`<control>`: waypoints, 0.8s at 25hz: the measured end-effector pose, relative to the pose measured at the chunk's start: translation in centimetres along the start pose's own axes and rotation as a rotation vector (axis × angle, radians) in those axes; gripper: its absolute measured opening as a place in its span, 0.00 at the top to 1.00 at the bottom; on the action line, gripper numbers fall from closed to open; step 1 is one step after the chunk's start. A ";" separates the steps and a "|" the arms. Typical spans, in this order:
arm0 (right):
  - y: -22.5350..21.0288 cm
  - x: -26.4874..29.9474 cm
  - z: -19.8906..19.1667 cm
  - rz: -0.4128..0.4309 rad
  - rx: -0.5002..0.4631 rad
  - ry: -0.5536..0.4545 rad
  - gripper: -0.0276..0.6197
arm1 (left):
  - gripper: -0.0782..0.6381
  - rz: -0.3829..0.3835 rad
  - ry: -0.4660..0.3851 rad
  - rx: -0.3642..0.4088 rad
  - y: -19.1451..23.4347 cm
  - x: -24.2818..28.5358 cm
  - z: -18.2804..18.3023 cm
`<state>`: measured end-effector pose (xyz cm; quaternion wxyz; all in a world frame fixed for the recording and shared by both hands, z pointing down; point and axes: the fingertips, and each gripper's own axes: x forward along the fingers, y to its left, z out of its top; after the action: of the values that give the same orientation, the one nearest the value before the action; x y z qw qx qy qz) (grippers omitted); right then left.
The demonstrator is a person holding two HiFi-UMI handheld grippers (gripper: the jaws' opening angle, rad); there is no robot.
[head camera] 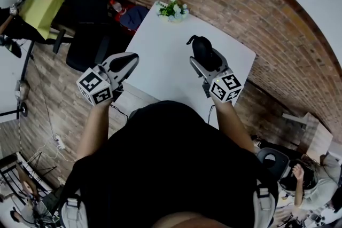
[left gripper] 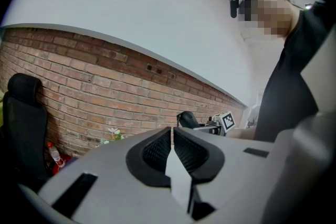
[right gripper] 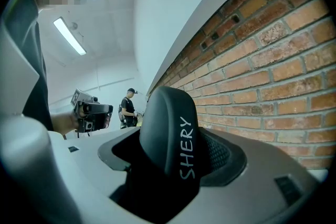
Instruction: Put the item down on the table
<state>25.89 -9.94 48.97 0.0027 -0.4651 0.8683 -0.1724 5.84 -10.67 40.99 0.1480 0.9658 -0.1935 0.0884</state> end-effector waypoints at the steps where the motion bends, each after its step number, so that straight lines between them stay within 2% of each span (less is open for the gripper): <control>1: -0.1 0.0 -0.1 -0.001 0.003 0.000 0.42 | 0.86 0.000 0.002 -0.003 0.0 0.1 -0.1; 20: -0.6 1.0 -0.8 0.027 0.030 0.013 0.42 | 0.86 0.027 0.003 0.002 -0.2 -0.4 -0.1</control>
<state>25.65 -10.76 50.07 0.0061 -0.4522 0.8718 -0.1883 5.52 -10.29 40.89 0.1462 0.9631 -0.2063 0.0919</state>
